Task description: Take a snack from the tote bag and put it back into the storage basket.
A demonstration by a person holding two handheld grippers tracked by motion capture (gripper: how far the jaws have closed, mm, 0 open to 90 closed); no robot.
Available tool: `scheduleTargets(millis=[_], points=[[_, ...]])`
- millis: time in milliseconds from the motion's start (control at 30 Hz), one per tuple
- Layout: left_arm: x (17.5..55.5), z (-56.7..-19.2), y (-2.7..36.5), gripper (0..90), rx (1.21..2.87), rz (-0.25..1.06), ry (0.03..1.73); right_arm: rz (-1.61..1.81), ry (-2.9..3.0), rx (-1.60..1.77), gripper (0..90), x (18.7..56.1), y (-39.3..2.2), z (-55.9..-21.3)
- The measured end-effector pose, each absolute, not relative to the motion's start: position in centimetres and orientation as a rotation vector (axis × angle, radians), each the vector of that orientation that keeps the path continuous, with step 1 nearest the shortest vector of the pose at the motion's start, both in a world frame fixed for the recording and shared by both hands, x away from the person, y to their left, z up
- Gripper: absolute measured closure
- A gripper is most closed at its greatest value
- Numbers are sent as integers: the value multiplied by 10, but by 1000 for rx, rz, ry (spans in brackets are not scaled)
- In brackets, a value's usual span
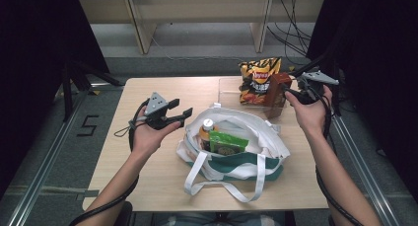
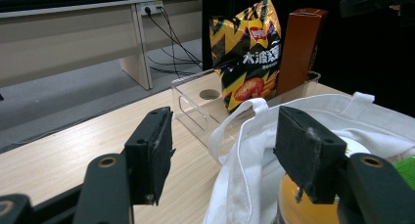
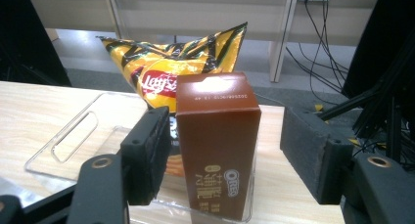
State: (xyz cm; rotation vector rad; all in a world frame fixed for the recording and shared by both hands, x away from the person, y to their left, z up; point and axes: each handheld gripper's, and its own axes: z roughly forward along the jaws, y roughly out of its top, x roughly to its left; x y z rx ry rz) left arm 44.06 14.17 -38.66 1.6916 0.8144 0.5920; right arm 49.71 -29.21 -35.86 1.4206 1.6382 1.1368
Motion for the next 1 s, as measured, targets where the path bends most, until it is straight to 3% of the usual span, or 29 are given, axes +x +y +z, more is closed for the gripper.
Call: scheduleTargets(millis=[467,1000], points=[[441,-388,138,388,1700,588,812,1153,1676,1386,397,466,-301,-356],[440,-390,134,393,1708,583,796,1201,1777,1335,555,428,-308,-368]])
